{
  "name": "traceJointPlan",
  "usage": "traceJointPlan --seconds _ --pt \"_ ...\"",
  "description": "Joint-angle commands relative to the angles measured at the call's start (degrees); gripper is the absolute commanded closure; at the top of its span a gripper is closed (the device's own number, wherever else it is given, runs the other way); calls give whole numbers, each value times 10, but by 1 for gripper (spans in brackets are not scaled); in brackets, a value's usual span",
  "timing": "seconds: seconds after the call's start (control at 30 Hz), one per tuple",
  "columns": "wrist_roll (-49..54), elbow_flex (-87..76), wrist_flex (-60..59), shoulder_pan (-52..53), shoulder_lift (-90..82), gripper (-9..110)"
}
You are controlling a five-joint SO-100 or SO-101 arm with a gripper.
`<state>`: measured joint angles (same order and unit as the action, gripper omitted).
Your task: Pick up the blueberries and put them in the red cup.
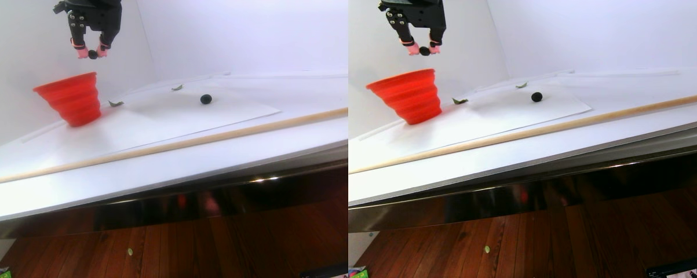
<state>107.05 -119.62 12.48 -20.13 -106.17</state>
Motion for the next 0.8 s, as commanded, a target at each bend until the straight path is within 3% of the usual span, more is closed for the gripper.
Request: traceJointPlan --seconds 0.0,0.77 --pt "-6 58 -1 -46 -7 89" --pt "-9 131 40 -91 86 89"
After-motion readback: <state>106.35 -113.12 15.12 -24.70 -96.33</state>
